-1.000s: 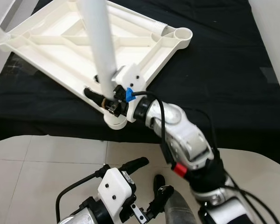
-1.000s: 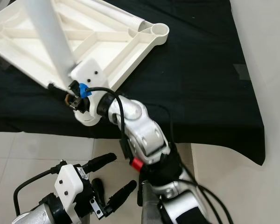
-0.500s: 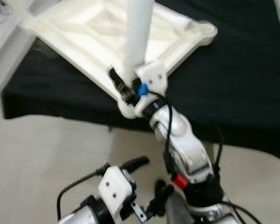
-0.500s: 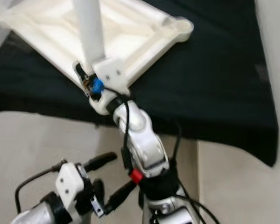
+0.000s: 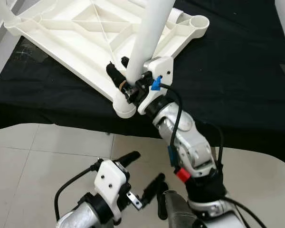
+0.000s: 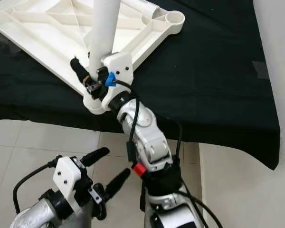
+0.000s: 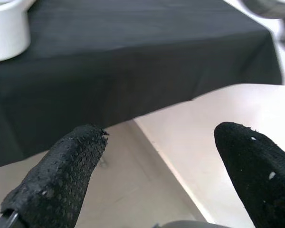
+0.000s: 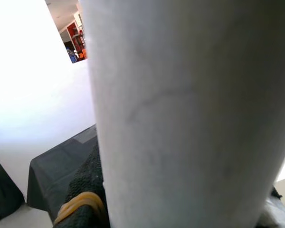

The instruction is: Building children table

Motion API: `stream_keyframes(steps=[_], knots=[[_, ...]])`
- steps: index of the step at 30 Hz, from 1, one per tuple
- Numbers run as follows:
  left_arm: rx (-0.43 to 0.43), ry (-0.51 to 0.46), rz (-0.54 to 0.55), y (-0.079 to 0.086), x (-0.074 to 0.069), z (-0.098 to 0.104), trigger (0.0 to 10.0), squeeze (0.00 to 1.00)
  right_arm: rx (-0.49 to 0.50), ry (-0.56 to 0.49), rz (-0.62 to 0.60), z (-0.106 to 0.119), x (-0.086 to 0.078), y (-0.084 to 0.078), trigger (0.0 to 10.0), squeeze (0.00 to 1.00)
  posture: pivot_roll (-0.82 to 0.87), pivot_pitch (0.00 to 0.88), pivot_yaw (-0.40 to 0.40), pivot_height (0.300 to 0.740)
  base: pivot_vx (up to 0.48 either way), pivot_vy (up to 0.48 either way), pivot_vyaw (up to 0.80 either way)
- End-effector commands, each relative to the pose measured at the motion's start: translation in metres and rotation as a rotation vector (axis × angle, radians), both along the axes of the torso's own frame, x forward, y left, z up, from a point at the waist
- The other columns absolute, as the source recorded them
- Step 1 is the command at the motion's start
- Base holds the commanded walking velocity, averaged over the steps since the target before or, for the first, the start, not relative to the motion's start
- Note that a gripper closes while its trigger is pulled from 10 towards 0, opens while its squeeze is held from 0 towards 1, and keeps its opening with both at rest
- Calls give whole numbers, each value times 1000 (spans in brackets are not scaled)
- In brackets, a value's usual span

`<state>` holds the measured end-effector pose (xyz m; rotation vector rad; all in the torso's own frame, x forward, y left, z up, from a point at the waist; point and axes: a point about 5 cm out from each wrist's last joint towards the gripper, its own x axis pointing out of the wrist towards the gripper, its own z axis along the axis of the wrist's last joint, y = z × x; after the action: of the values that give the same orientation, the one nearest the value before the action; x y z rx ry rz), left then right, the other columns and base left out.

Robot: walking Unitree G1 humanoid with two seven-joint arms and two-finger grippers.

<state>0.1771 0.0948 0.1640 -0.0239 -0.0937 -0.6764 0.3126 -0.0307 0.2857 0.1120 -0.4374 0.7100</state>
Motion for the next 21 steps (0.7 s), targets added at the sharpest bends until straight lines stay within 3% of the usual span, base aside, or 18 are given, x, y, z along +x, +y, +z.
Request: stream_keyframes(steps=[1, 5, 6, 7, 8, 9, 11, 13, 15, 16, 17, 18, 20, 21], knots=[[-15, 47, 48, 5, 3, -7, 10000, 0, 52, -29, 24, 8, 0, -5, 10000, 0, 53, 341, -7, 740, 0, 0, 0], [-22, 46, 76, 8, 6, -7, 10000, 0, 72, -35, 41, 12, 0, -6, 10000, 0, 53, 341, -7, 740, 0, 0, 0], [-28, 10, 217, 26, 30, -2, 10000, 0, 207, -30, 105, 30, 8, -17, 10000, 0, 51, 307, -11, 740, 0, 0, 0], [-29, -11, 276, 34, 41, 1, 10000, 0, 260, -27, 120, 37, 12, -24, 10000, 0, 49, 298, -14, 740, 0, 0, 0], [-29, -11, 276, 34, 41, 1, 10000, 0, 260, -27, 120, 37, 12, -24, 10000, 0, 49, 298, -14, 740, 0, 0, 0], [-52, -37, 350, 46, 55, 8, 10000, 0, 317, -28, 114, 45, 20, -34, 10000, 0, 46, 287, -15, 740, 0, 0, 0], [-69, -55, 359, 49, 58, 14, 10000, 0, 331, -34, 108, 47, 22, -39, 10000, 0, 46, 287, -15, 740, 0, 0, 0], [-108, -121, 340, 53, 66, 38, 10000, 0, 320, -69, 60, 51, 29, -56, 10000, 0, 47, 257, -16, 740, 0, 0, 0], [-108, -121, 340, 53, 66, 38, 10000, 0, 320, -69, 60, 51, 29, -56, 10000, 0, 47, 257, -16, 740, 0, 0, 0], [-113, -134, 328, 53, 67, 43, 10000, 0, 306, -76, 44, 51, 31, -59, 10000, 0, 47, 257, -16, 740, 0, 0, 0], [-116, -164, 297, 52, 68, 53, 10000, 0, 177, -106, -67, 48, 37, -69, 10000, 0, 44, 238, -18, 740, 0, 0, 0], [-116, -164, 297, 52, 68, 53, 10000, 0, 177, -106, -67, 48, 37, -69, 10000, 0, 44, 238, -18, 740, 0, 0, 0], [-148, -270, 196, 50, 68, 90, 10000, 0, -98, -152, -283, 40, 50, -92, 10000, 0, 39, 209, -15, 740, 0, 0, 0], [-148, -270, 196, 50, 68, 90, 10000, 0, -98, -152, -283, 40, 50, -92, 10000, 0, 39, 209, -15, 740, 0, 0, 0]])
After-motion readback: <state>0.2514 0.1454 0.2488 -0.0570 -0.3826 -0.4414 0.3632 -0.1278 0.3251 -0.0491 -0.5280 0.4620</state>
